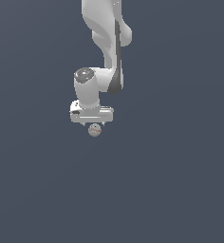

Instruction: Pick up the object and move it to a goal position.

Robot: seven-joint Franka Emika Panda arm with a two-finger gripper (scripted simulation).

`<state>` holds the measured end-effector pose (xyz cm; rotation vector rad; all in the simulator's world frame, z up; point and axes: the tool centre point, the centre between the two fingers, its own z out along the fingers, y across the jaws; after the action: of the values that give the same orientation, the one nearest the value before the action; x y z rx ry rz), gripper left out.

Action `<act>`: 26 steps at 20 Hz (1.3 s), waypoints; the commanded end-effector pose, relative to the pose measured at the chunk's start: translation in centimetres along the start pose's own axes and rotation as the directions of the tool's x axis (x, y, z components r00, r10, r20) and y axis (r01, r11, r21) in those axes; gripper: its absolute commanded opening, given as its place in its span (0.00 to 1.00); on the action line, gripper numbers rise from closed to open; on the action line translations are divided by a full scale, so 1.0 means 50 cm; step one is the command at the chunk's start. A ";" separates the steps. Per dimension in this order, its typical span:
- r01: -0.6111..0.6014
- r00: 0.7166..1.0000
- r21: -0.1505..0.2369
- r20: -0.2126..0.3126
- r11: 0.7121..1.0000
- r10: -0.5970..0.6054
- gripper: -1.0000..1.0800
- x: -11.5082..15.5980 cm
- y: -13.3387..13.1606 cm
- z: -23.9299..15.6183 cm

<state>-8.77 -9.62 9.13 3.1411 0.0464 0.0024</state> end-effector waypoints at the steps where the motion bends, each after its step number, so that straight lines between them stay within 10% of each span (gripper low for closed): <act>1: 0.000 1.000 0.000 0.001 1.000 0.000 0.96 -0.002 0.000 0.018; 12: 0.001 1.000 0.000 0.002 1.000 -0.001 0.96 -0.003 0.001 0.087; 13: 0.001 1.000 0.000 0.002 1.000 -0.001 0.00 -0.003 0.001 0.087; 26: 0.000 1.000 0.000 0.001 1.000 0.000 0.00 -0.002 0.001 0.080</act>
<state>-8.97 -9.69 4.93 3.1414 0.0460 -0.0014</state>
